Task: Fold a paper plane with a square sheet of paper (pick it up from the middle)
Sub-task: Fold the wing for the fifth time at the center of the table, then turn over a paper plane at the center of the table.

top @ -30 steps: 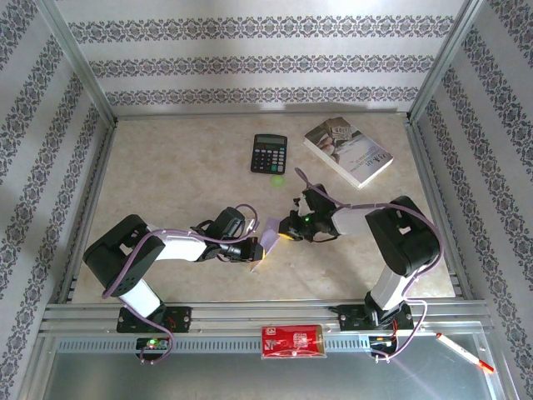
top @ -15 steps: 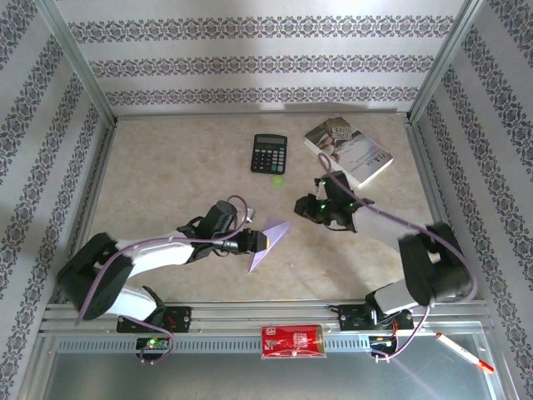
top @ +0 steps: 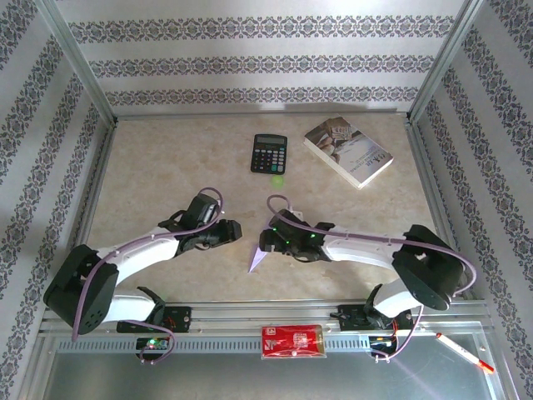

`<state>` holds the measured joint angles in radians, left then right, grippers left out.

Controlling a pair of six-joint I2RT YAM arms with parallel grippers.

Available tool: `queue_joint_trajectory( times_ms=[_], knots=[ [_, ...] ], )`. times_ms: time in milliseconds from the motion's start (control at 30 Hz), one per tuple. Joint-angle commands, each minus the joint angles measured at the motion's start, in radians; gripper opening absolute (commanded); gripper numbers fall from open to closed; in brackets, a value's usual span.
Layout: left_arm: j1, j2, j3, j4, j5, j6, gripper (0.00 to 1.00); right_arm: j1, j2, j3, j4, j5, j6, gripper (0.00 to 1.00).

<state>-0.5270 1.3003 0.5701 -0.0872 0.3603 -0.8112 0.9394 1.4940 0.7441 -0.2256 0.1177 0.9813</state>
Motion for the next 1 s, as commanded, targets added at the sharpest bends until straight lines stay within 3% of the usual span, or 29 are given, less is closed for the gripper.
queue_joint_trajectory(
  times_ms=[0, 367, 633, 967],
  knots=[
    [0.029, -0.019, -0.030, -0.022, -0.020, 0.029, 0.39, 0.039, 0.043, 0.077, -0.056, 0.144, 0.067, 0.98],
    [0.068, -0.046, -0.068, 0.006, 0.020, 0.054, 0.40, 0.071, 0.240, 0.258, -0.234, 0.271, 0.047, 0.98],
    [0.073, -0.041, -0.073, 0.009, 0.033, 0.068, 0.39, 0.080, 0.181, 0.238, -0.259, 0.298, 0.045, 0.93],
    [0.073, -0.014, -0.065, 0.030, 0.057, 0.064, 0.40, 0.075, 0.108, 0.159, -0.234, 0.278, 0.089, 0.75]
  ],
)
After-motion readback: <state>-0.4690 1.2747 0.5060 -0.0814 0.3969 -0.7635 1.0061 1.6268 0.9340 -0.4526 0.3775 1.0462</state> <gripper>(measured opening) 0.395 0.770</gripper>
